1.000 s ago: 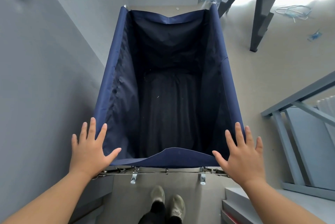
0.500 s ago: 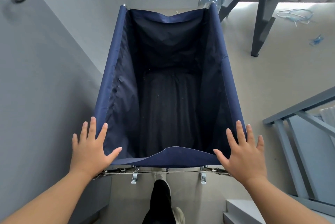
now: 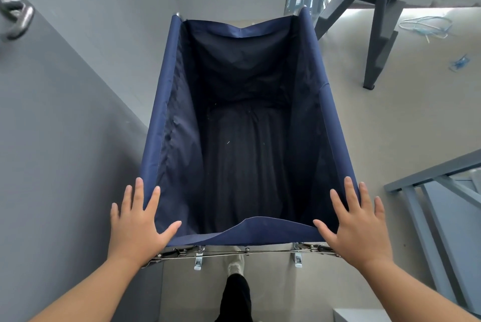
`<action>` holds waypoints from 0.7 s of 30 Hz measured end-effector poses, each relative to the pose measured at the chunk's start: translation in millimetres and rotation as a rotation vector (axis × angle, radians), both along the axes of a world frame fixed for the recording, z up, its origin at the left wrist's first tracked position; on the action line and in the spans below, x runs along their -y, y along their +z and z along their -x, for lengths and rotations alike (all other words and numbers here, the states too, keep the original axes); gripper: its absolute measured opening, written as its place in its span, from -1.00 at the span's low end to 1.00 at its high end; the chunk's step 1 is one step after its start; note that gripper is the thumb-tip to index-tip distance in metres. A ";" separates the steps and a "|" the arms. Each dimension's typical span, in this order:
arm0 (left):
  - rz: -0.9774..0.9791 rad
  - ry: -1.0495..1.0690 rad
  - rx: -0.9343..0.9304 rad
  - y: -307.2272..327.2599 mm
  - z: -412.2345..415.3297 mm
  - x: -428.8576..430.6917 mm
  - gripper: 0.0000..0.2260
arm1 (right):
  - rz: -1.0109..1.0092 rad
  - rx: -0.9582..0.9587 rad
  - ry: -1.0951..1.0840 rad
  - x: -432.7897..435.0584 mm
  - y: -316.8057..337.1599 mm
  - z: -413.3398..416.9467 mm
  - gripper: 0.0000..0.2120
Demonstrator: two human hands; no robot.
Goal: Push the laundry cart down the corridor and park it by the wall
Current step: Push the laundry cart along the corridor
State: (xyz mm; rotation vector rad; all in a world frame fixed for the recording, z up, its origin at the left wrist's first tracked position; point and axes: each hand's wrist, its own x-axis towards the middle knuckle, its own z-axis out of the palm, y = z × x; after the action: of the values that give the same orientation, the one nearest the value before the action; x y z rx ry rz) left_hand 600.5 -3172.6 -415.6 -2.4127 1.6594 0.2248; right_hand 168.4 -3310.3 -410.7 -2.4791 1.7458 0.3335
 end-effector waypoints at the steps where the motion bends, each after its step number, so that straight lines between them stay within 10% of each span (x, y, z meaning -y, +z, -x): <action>1: -0.002 0.003 -0.002 0.4 -1.0 4.1 -0.07 | -0.005 0.005 -0.003 4.6 0.0 -1.5 -0.20; 21: -0.003 0.021 0.001 -8.9 -37.9 97.2 -0.12 | -0.036 -0.002 -0.016 107.7 -0.9 -36.4 -0.09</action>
State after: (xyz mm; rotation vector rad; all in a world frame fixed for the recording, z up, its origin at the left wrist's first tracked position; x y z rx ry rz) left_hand 638.4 -3269.8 -424.5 -2.4285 1.6328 0.2299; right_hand 204.8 -3418.1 -411.6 -2.4398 1.7435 0.3633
